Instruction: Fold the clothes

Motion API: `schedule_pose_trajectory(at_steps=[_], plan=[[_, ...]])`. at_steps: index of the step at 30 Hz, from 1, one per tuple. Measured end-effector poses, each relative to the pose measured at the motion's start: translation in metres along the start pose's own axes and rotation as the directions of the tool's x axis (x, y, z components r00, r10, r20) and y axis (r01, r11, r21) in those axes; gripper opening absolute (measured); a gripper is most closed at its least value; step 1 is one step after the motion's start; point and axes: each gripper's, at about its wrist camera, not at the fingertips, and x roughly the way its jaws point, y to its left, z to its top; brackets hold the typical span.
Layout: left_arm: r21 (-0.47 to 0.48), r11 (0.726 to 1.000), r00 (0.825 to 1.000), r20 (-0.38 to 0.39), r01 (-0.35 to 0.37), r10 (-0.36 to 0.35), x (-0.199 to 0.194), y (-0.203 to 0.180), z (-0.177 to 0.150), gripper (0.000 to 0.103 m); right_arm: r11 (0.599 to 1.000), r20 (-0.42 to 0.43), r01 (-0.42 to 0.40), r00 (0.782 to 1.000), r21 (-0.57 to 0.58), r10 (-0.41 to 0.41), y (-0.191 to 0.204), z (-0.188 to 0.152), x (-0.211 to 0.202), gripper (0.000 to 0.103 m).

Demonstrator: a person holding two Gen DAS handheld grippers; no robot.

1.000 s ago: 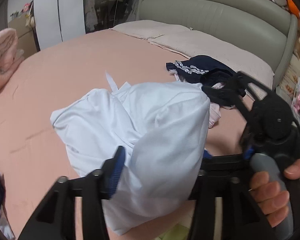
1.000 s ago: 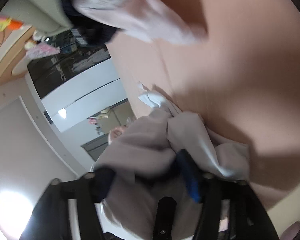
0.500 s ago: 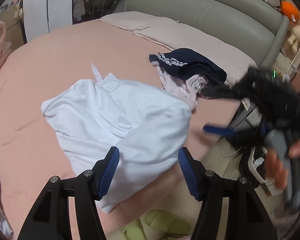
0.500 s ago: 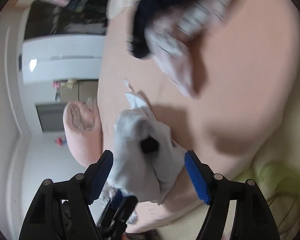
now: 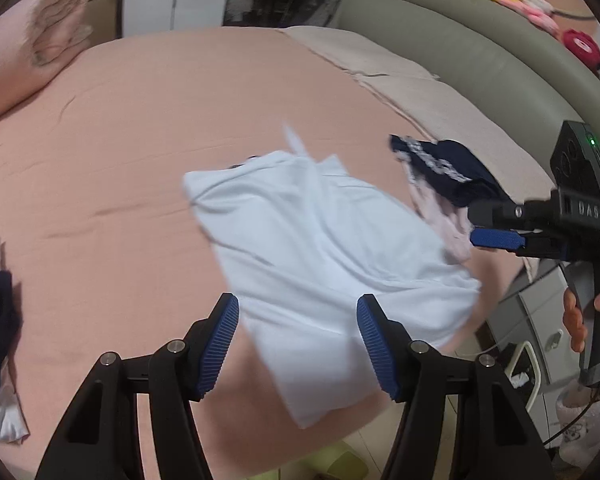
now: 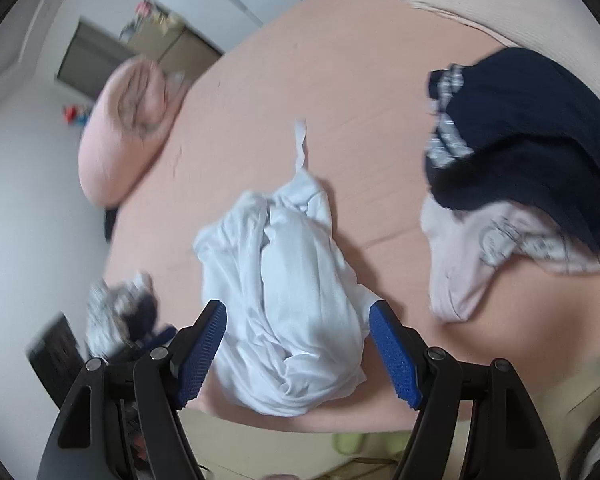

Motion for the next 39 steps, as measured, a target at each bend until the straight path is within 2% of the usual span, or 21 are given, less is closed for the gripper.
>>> schedule_pose_trajectory(at_steps=[3, 6, 9, 12, 15, 18, 23, 24, 26, 29, 32, 35, 37, 39], plan=[[-0.092, 0.994, 0.998, -0.036, 0.055, -0.058, 0.009, 0.020, -0.005, 0.059, 1.000, -0.046, 0.008, 0.999, -0.026, -0.009, 0.004, 0.010, 0.024, 0.074], [-0.217, 0.966, 0.985, -0.062, 0.143, -0.160, 0.019, 0.041, -0.011, 0.060, 0.996, -0.074, 0.054, 0.996, -0.067, -0.059, 0.004, 0.025, 0.044, 0.074], [-0.295, 0.938, 0.976, -0.066, 0.181, -0.209, 0.026, 0.053, -0.016, 0.060, 0.976, -0.028, 0.144, 0.988, -0.164, -0.150, 0.023, 0.026, 0.041, 0.074], [-0.325, 0.930, 0.978, -0.057, 0.174, -0.202, 0.032, 0.059, -0.014, 0.060, 0.901, 0.067, 0.225, 0.974, -0.372, -0.216, 0.068, 0.024, 0.031, 0.074], [-0.337, 0.927, 0.978, -0.062, 0.166, -0.197, 0.042, 0.060, -0.010, 0.060, 0.808, 0.093, 0.272, 0.960, -0.523, -0.263, 0.100, 0.026, 0.040, 0.074], [-0.353, 0.920, 0.975, -0.076, 0.170, -0.209, 0.054, 0.058, -0.007, 0.060, 0.742, 0.091, 0.288, 0.951, -0.606, -0.295, 0.118, 0.031, 0.057, 0.074], [-0.351, 0.920, 0.973, -0.081, 0.174, -0.215, 0.064, 0.049, -0.004, 0.060, 0.626, 0.111, 0.350, 0.915, -0.697, -0.388, 0.133, 0.032, 0.091, 0.074], [-0.341, 0.925, 0.974, -0.085, 0.170, -0.210, 0.064, 0.047, -0.003, 0.060, 0.611, 0.109, 0.357, 0.908, -0.706, -0.404, 0.124, 0.029, 0.091, 0.074], [-0.323, 0.933, 0.975, -0.094, 0.162, -0.202, 0.066, 0.044, -0.001, 0.060, 0.581, 0.096, 0.375, 0.886, -0.722, -0.453, 0.121, 0.029, 0.105, 0.074], [-0.305, 0.940, 0.976, -0.102, 0.156, -0.195, 0.068, 0.043, -0.001, 0.060, 0.510, 0.158, 0.478, 0.822, -0.715, -0.547, 0.108, 0.036, 0.118, 0.074], [-0.294, 0.944, 0.975, -0.111, 0.152, -0.191, 0.070, 0.045, -0.006, 0.060, 0.572, 0.160, 0.518, 0.814, -0.636, -0.559, 0.086, 0.057, 0.111, 0.074], [-0.277, 0.950, 0.977, -0.113, 0.145, -0.182, 0.070, 0.044, -0.008, 0.060, 0.628, 0.147, 0.534, 0.815, -0.567, -0.560, 0.066, 0.073, 0.105, 0.074], [-0.261, 0.956, 0.978, -0.117, 0.137, -0.172, 0.069, 0.043, -0.009, 0.060, 0.640, 0.153, 0.548, 0.810, -0.538, -0.565, 0.056, 0.078, 0.102, 0.074], [-0.248, 0.960, 0.979, -0.122, 0.130, -0.164, 0.068, 0.043, -0.010, 0.060, 0.628, 0.168, 0.571, 0.796, -0.529, -0.582, 0.050, 0.078, 0.100, 0.074]])
